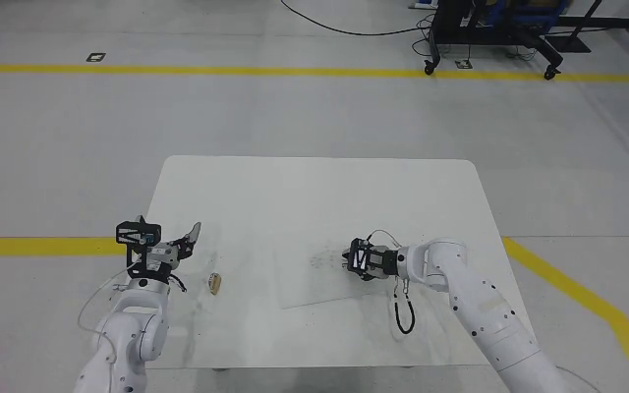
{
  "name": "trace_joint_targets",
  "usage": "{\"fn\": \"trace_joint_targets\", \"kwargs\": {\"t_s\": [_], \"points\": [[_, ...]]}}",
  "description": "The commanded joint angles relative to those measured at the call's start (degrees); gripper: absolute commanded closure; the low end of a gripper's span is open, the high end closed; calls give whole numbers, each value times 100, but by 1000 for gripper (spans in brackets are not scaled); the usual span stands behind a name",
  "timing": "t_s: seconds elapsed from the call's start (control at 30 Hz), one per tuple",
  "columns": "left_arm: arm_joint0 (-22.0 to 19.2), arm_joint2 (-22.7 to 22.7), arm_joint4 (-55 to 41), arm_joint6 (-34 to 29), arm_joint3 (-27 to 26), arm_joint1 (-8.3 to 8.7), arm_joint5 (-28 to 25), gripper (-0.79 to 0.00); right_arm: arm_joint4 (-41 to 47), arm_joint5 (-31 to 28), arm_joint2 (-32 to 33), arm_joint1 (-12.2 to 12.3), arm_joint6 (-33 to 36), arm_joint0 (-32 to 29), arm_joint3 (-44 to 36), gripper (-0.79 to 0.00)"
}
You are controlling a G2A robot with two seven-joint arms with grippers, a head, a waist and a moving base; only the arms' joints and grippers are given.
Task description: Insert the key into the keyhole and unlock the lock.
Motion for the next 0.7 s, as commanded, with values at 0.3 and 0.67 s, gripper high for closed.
{"fn": "trace_joint_targets", "kwargs": {"t_s": [0.3, 0.67], "points": [[0, 0, 0, 0, 0, 0, 0, -785, 53, 199, 24, 39, -253, -25, -146, 0], [0, 0, 0, 0, 0, 0, 0, -785, 547, 193, 289, 97, -1105, -263, -72, 0]]}}
